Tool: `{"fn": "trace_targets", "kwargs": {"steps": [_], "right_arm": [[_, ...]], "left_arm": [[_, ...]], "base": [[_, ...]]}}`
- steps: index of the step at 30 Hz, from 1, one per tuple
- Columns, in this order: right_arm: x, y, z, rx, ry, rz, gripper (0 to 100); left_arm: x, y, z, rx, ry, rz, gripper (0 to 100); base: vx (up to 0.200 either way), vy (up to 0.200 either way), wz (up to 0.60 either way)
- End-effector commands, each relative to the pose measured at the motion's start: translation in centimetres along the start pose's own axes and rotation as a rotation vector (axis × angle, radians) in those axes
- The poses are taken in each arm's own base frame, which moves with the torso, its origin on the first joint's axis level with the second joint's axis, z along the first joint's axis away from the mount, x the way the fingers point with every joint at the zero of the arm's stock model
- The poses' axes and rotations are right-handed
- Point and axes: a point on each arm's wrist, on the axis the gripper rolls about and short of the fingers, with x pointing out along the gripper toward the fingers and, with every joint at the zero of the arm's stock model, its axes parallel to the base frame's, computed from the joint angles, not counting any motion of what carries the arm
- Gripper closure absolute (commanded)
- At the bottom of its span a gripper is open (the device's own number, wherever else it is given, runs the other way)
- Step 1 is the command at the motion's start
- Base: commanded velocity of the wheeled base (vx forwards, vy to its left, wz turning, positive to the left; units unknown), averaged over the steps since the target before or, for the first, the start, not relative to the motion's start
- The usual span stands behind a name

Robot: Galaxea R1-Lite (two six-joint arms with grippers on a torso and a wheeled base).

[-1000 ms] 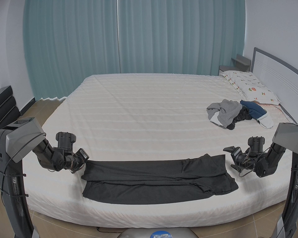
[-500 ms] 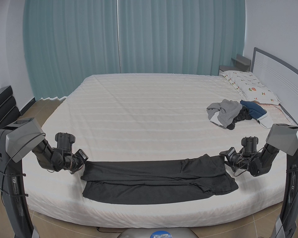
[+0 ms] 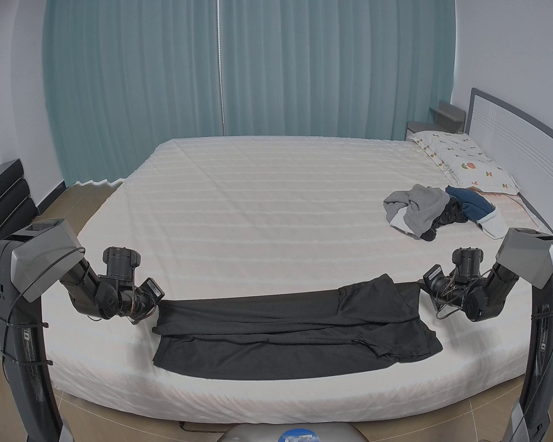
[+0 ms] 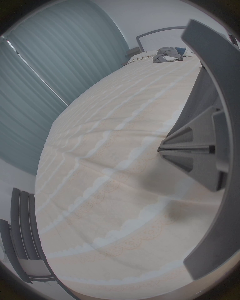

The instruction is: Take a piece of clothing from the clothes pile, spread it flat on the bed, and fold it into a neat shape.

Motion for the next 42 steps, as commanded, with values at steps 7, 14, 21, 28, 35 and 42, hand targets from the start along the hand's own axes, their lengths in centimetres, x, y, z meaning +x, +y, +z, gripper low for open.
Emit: {"fn": "trace_targets", "kwargs": {"steps": [7,14,21,28,35,42], "right_arm": [[0.1,-0.1,-0.1,0.0,0.002,-0.004,0],[-1.5,0.3,0.4,0.012,-0.007,0.001,0],[-5.9,1.5,0.6,0.089,-0.008,0.012,0],[-7.4,1.8,0.0,0.085,0.034,0.025,0],[-7.3,1.6,-0.3,0.085,0.043,0.016,0],[-7.6,1.6,-0.9,0.08,0.064,0.013,0]], "left_arm": [[-0.1,0.0,-0.1,0.0,0.007,0.002,0],[-1.2,-0.6,0.8,-0.006,-0.019,-0.025,0],[-4.5,-1.5,1.8,-0.015,-0.062,-0.073,0],[-6.5,-3.1,1.9,0.008,-0.088,-0.126,0],[-6.9,-2.1,-0.3,0.022,-0.013,-0.076,0],[-7.1,0.3,-3.7,0.034,0.088,0.003,0]], "base": [[0.0,0.0,0.0],[0.0,0.0,0.0],[0.0,0.0,0.0],[-0.057,0.0,0.0],[-0.114,0.0,0.0],[0.0,0.0,0.0]]}}
